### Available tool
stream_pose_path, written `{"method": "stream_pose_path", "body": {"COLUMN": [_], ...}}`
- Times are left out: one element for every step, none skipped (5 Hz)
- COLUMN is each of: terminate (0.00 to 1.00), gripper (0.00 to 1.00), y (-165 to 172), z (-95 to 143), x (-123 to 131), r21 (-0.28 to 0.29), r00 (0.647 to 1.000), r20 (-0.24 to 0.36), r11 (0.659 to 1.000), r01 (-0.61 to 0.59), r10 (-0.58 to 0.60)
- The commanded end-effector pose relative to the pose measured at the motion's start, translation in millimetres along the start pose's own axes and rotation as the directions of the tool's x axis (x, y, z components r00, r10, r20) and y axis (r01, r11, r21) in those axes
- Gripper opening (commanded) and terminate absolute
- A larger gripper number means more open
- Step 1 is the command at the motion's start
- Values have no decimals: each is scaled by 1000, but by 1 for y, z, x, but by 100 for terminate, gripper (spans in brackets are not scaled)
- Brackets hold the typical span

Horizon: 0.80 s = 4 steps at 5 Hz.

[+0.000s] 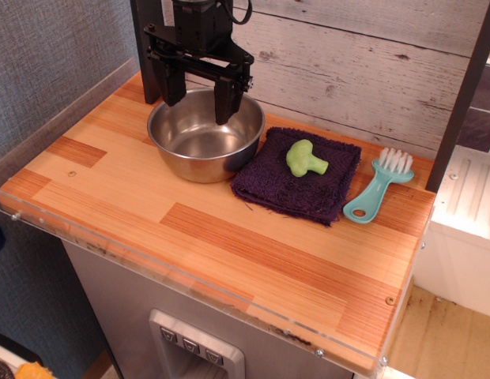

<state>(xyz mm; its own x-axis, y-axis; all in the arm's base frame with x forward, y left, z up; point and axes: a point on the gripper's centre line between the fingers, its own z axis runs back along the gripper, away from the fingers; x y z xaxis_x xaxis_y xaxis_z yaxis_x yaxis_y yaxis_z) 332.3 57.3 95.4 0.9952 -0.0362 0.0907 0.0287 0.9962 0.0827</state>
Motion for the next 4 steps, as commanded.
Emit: {"method": "stream_pose_path", "body": {"terminate": [0, 0, 0, 0], "gripper": [100, 100, 100, 100], "y": [0, -38, -78, -110], "z": [0, -1, -5, -4], "x": [0, 1, 9, 18], "r21": [0, -92, -105, -71], "r00": [1000, 998, 990, 977], "r20": [0, 32, 45, 54], "r11": [1000, 995, 985, 975], "r01": [0, 49, 135, 209], "r10": [0, -47, -131, -206]}}
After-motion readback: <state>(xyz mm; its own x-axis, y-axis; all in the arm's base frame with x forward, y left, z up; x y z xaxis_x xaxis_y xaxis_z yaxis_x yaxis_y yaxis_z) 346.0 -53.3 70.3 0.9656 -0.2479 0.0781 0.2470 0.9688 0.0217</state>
